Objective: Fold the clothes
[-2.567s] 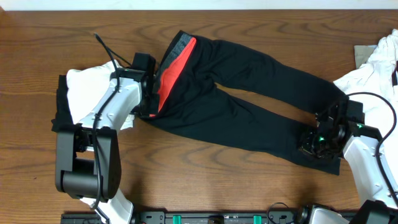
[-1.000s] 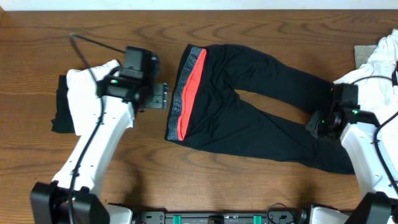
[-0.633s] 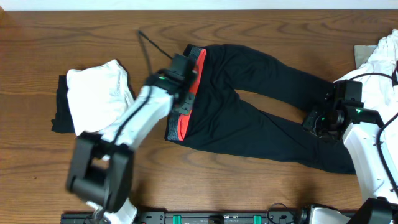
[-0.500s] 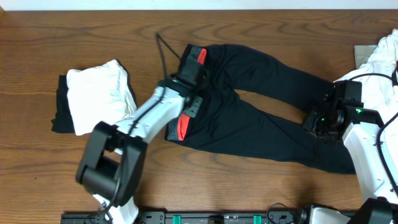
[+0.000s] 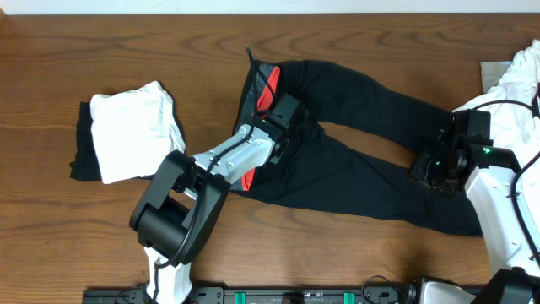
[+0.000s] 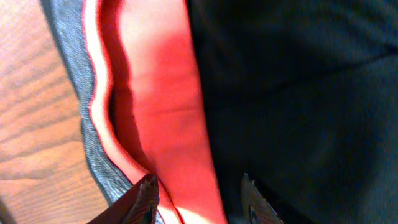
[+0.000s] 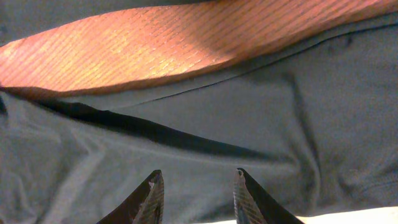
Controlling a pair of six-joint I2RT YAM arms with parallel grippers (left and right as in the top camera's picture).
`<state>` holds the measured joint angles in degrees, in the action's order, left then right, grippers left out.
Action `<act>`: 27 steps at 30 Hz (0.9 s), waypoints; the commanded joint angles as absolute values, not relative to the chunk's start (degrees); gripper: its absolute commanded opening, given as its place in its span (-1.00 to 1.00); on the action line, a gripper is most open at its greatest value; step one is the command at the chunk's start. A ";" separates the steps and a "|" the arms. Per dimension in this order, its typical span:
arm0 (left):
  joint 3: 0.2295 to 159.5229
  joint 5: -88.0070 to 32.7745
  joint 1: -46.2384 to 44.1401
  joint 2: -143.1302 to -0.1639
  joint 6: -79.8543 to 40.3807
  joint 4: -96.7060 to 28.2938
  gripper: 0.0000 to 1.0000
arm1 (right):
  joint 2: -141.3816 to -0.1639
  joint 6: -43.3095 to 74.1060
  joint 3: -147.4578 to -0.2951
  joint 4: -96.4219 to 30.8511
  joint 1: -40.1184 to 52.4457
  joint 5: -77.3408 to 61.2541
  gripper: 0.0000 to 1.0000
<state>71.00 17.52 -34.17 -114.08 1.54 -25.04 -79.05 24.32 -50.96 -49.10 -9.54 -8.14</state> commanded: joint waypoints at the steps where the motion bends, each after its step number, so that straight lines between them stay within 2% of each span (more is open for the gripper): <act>1: 71.85 20.69 -33.93 -114.80 1.52 -24.51 -0.09 | -78.54 23.51 -51.64 -49.32 -9.78 -8.40 -0.30; 10: 71.88 29.91 -33.93 -115.33 1.48 -24.62 -0.10 | -78.67 23.44 -49.95 -50.15 -8.88 -8.80 -0.79; 12: 71.88 31.24 -33.95 -115.33 1.48 -24.95 -0.10 | -78.67 19.92 -49.45 -49.21 -7.77 -12.23 -0.87; 15: 71.88 31.40 -34.00 -115.28 1.45 -25.17 -0.11 | -78.74 14.15 -48.80 -47.51 -5.45 -16.19 -0.91; 20: 71.88 31.42 -34.00 -115.26 1.45 -25.19 -0.11 | -79.18 14.13 -44.01 -43.81 -1.63 -14.15 -0.97; 27: 71.88 31.40 -34.00 -114.65 1.45 -25.47 -0.10 | -79.77 15.40 -33.19 -29.23 -0.93 -19.51 -0.97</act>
<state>71.00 30.00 -34.17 -114.65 1.54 -25.19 -79.42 15.88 -36.25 -32.01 -1.48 -15.27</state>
